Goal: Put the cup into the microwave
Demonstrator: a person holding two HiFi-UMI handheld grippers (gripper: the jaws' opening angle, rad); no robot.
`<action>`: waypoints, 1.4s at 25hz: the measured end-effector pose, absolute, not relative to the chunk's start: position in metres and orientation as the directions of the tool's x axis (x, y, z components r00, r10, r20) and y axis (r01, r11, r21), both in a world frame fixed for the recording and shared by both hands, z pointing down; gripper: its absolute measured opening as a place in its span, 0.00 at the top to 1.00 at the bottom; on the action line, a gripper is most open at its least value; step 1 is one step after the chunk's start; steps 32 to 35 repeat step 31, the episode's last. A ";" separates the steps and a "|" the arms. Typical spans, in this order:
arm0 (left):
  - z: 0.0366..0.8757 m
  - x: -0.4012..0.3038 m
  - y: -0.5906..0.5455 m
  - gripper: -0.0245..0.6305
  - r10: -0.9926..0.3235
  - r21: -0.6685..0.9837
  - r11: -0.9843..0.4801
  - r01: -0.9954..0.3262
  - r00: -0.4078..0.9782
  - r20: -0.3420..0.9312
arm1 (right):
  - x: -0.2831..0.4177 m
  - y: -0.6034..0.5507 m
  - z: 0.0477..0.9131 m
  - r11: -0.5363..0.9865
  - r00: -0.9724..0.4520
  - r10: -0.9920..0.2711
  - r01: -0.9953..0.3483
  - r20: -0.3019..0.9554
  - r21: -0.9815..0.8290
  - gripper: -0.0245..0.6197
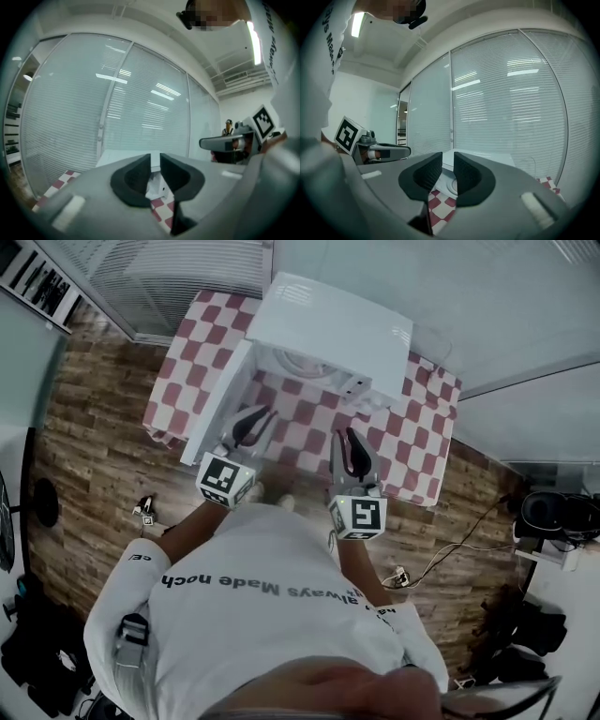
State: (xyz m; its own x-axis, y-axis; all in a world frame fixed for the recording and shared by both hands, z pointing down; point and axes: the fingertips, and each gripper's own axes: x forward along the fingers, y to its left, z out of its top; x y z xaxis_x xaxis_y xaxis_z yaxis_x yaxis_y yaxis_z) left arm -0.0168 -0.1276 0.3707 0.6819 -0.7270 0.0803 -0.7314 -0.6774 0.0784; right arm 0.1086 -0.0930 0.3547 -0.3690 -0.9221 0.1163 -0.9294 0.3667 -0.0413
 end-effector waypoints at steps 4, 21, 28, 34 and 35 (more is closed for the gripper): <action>0.353 -0.011 -0.110 0.87 -0.716 0.070 -0.692 -0.719 0.695 0.057 | 0.108 -0.079 0.340 0.369 -0.369 -0.923 -0.929 0.104 -0.026 0.84; 0.344 -0.015 -0.097 0.87 -0.701 0.098 -0.707 -0.700 0.712 0.038 | 0.099 -0.057 0.331 0.383 -0.379 -0.920 -0.924 0.104 0.017 0.85; 0.346 -0.012 -0.096 0.87 -0.694 0.098 -0.713 -0.694 0.719 0.043 | 0.104 -0.056 0.335 0.371 -0.366 -0.924 -0.928 0.116 0.024 0.85; 0.348 -0.011 -0.095 0.87 -0.690 0.097 -0.716 -0.691 0.722 0.049 | 0.104 -0.057 0.331 0.369 -0.365 -0.925 -0.929 0.106 0.019 0.85; 0.348 -0.011 -0.095 0.87 -0.690 0.097 -0.716 -0.691 0.722 0.049 | 0.104 -0.057 0.331 0.369 -0.365 -0.925 -0.929 0.106 0.019 0.85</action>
